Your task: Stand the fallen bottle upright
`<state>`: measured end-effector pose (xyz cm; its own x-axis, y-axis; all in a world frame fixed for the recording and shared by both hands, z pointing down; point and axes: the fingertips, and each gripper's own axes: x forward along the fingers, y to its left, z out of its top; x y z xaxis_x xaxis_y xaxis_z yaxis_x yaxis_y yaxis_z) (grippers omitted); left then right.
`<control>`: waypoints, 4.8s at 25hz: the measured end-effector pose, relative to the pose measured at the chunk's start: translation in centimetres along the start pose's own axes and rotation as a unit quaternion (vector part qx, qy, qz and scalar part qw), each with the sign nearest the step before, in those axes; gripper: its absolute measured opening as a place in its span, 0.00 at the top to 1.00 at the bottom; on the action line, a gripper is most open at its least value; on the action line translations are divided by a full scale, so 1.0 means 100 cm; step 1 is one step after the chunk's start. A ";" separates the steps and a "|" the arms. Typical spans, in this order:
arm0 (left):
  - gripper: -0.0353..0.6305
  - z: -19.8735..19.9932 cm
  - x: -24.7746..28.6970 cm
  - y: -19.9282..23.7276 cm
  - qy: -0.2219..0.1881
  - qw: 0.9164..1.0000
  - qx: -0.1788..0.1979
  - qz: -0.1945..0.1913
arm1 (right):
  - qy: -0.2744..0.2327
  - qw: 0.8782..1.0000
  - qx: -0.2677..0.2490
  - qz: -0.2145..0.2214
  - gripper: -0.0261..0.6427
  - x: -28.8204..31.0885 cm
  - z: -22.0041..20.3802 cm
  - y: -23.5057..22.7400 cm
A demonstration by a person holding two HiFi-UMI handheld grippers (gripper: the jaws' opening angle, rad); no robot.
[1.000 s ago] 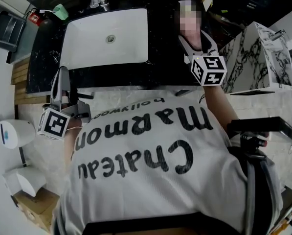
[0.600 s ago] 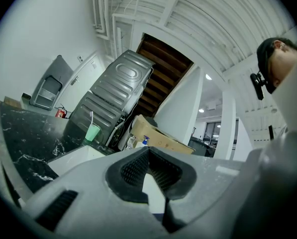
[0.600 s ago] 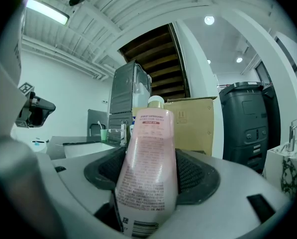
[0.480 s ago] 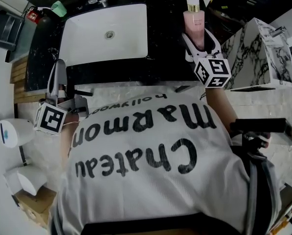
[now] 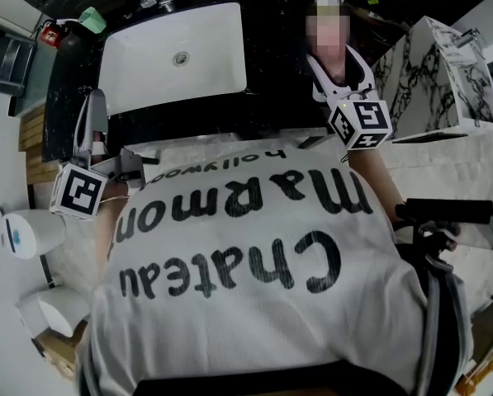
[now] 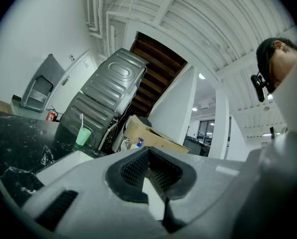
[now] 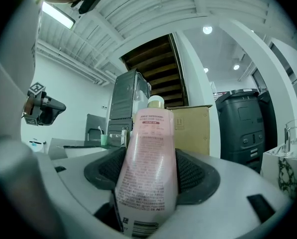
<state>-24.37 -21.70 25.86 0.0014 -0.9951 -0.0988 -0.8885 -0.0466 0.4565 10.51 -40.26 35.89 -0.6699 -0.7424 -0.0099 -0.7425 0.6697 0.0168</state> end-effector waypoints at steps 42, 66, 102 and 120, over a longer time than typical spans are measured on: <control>0.93 -0.017 -0.047 -0.013 0.035 0.999 -0.005 0.001 | -0.085 0.995 -0.015 -0.054 0.50 -0.069 0.004 0.017; 0.93 -0.033 -0.155 -0.035 -0.027 0.996 -0.036 0.082 | -0.072 0.997 -0.013 0.004 0.50 -0.087 -0.005 0.025; 0.93 -0.045 -0.161 -0.038 -0.043 0.994 -0.052 0.089 | -0.058 0.996 -0.013 0.070 0.50 -0.085 -0.009 0.035; 0.93 -0.047 -0.190 -0.032 -0.047 0.992 -0.058 0.106 | -0.009 0.999 -0.006 0.051 0.48 -0.086 -0.022 0.030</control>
<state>-19.43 -3.10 30.43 -0.2271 -0.9713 -0.0700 -0.8059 0.1472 0.5734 14.08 -31.87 38.26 -0.7427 -0.6692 -0.0245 -0.6696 0.7421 0.0300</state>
